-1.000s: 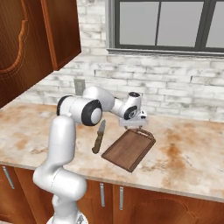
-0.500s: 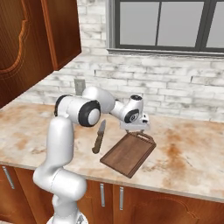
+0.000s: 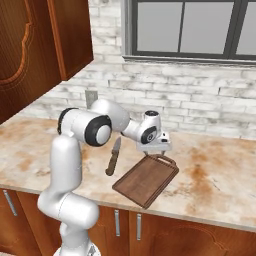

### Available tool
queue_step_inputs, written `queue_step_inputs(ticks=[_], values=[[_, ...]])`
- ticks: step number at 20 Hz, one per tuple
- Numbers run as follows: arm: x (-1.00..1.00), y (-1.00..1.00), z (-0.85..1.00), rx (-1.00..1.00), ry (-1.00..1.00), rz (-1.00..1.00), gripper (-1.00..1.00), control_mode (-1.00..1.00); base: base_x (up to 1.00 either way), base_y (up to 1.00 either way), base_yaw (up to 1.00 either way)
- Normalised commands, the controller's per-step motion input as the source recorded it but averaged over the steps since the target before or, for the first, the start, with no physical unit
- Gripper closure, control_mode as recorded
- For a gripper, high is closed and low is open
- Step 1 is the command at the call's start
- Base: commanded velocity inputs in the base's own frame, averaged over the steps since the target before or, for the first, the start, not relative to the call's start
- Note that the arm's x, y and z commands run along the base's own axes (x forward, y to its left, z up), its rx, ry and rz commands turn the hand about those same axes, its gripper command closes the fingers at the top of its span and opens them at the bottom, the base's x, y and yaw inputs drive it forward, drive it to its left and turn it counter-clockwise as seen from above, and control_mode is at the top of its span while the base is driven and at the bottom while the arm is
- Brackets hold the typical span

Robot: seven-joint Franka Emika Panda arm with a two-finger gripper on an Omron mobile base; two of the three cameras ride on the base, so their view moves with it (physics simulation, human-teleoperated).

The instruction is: Move the cutting board and knife to the sink. Then move spray from the cabinet to the counter.

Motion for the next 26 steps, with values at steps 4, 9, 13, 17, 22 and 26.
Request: queue_step_inputs(ticks=[4,9,13,17,22,26], values=[[-0.78,0.0,-0.51,-0.1,0.0,0.0,-1.0,-1.0,0.0,0.0,0.0],[-0.84,-0.02,-0.47,-0.05,0.0,0.0,-1.0,-1.0,0.0,0.0,0.0],[-0.88,-0.03,-0.42,0.0,0.0,0.0,-1.0,-1.0,0.0,0.0,0.0],[-0.89,0.0,-0.39,0.0,-0.02,0.04,-1.0,-1.0,0.0,0.0,0.0],[-0.8,-0.01,-0.36,0.0,0.0,0.04,-1.0,-1.0,0.0,0.0,0.0],[-0.64,-0.02,-0.34,0.0,0.0,0.04,-1.0,-1.0,0.0,0.0,0.0]])
